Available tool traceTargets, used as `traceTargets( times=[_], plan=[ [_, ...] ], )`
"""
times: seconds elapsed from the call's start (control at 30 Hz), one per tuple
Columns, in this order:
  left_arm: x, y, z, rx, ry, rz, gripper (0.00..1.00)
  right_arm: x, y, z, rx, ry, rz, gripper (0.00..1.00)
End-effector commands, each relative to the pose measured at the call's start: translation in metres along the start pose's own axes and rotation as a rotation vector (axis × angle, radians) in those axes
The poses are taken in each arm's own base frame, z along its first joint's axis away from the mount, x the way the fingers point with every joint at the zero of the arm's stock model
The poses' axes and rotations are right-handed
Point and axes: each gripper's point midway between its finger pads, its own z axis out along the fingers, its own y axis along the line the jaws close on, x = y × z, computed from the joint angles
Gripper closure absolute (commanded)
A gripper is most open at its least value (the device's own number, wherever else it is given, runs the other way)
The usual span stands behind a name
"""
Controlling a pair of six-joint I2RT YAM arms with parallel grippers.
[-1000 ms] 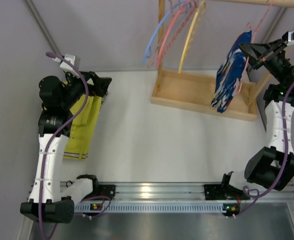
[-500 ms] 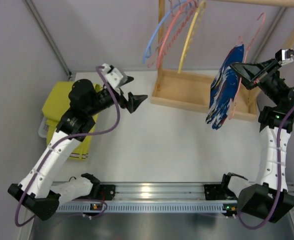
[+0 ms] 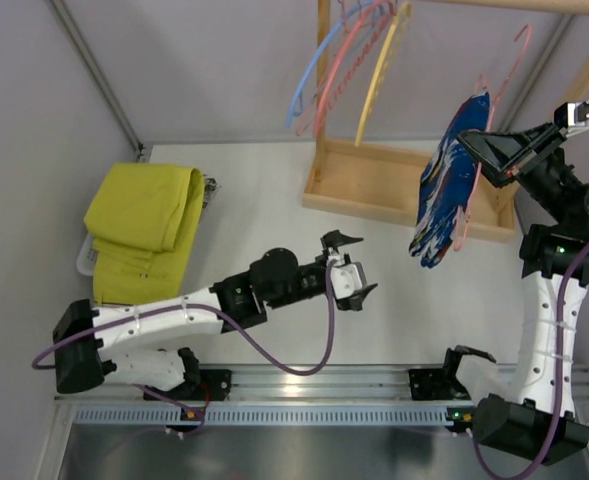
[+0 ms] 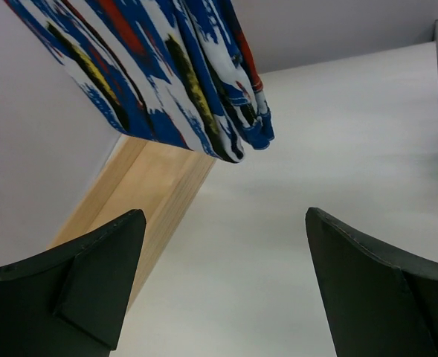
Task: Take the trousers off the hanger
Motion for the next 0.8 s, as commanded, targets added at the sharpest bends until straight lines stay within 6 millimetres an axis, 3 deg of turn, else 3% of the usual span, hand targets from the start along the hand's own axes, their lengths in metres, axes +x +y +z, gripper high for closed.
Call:
traceTargets(
  times=[0.0,0.07,0.1,0.13,0.33,0.57,0.77],
  plan=[
    [-0.019,0.016,0.019,-0.162,-0.139,0.044,0.05,0.013,0.075,-0.003,-0.167,-0.028,-0.248,1.0],
    [-0.022,0.02,0.029,-0.212,-0.164,-0.001,0.04,0.017,0.083,-0.004,-0.185,-0.019,-0.267,1.0],
    [-0.008,0.016,0.043,-0.217,-0.136,-0.012,0.03,0.017,0.085,-0.003,-0.187,-0.016,-0.269,1.0],
    [-0.016,0.023,0.047,-0.249,-0.171,-0.023,0.03,0.019,0.086,-0.003,-0.19,-0.011,-0.269,1.0],
    [-0.014,0.026,0.079,-0.287,-0.2,-0.053,0.02,0.023,0.083,-0.003,-0.186,0.0,-0.262,1.0],
    [-0.004,0.04,0.099,-0.353,-0.177,-0.031,0.02,0.026,0.088,-0.002,-0.198,0.018,-0.27,1.0],
    [-0.015,0.045,0.107,-0.343,-0.224,-0.035,0.02,0.028,0.09,-0.002,-0.211,0.02,-0.274,1.0]
  ],
)
